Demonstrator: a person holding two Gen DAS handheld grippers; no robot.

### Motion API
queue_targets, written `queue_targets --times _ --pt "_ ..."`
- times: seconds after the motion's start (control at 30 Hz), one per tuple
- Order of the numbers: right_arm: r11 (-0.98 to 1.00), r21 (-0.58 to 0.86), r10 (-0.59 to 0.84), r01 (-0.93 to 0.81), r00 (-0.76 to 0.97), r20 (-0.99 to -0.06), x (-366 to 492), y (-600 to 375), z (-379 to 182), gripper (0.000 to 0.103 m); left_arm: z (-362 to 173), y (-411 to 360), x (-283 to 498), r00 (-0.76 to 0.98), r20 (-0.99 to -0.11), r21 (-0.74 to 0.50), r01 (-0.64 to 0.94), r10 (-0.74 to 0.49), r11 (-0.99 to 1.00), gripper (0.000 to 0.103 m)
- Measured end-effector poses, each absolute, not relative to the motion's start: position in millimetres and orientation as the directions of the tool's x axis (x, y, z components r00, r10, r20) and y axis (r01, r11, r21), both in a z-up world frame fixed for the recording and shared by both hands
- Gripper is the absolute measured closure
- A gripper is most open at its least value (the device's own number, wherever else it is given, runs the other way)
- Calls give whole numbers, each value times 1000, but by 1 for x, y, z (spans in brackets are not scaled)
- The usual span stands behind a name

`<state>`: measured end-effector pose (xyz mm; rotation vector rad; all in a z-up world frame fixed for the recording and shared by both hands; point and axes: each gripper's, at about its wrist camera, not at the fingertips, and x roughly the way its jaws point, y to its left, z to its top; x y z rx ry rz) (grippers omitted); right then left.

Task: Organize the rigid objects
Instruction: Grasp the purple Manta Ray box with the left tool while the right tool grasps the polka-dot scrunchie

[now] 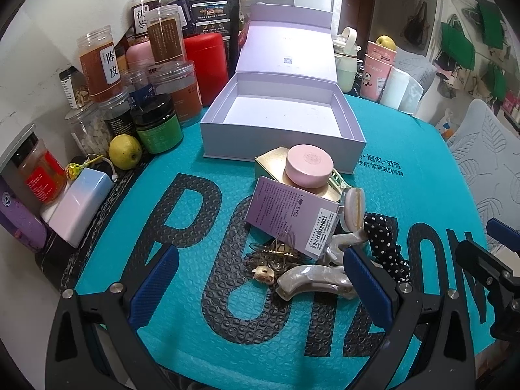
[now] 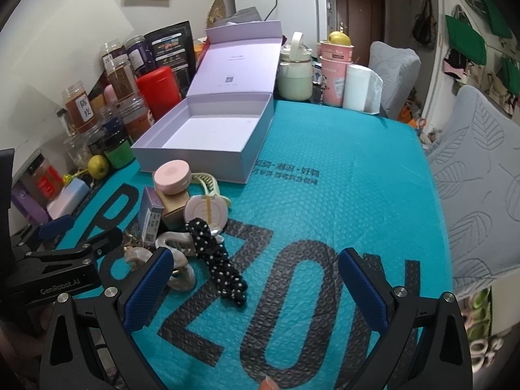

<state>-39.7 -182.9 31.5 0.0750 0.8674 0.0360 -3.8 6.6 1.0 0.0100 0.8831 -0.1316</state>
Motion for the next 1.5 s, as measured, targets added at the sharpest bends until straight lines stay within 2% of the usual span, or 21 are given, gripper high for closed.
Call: queue_targets --times 0.2,0.6,0.83,1.4,1.47,1.5 --pt "992 123 110 -22 618 -778 -36 -184 21 0 -7 9 -3 595 -788 -88 148 -160 985 0" --pt "984 167 173 -62 555 -814 -23 -182 -4 0 -23 22 7 560 -811 -134 106 -171 985 0" --pt "975 208 217 -76 517 -828 -7 -184 -14 0 -25 18 21 543 -796 -204 173 -266 964 0" --pt "975 215 216 -59 482 -849 18 -193 -28 0 -38 -15 63 494 -814 -206 247 -306 947 0" --pt "975 215 213 -52 478 -852 19 -194 -29 0 -41 -18 66 488 -805 -235 260 -338 936 3" --pt "975 215 213 -50 477 -853 19 -195 -30 0 -41 -19 67 487 -803 -240 265 -345 934 9"
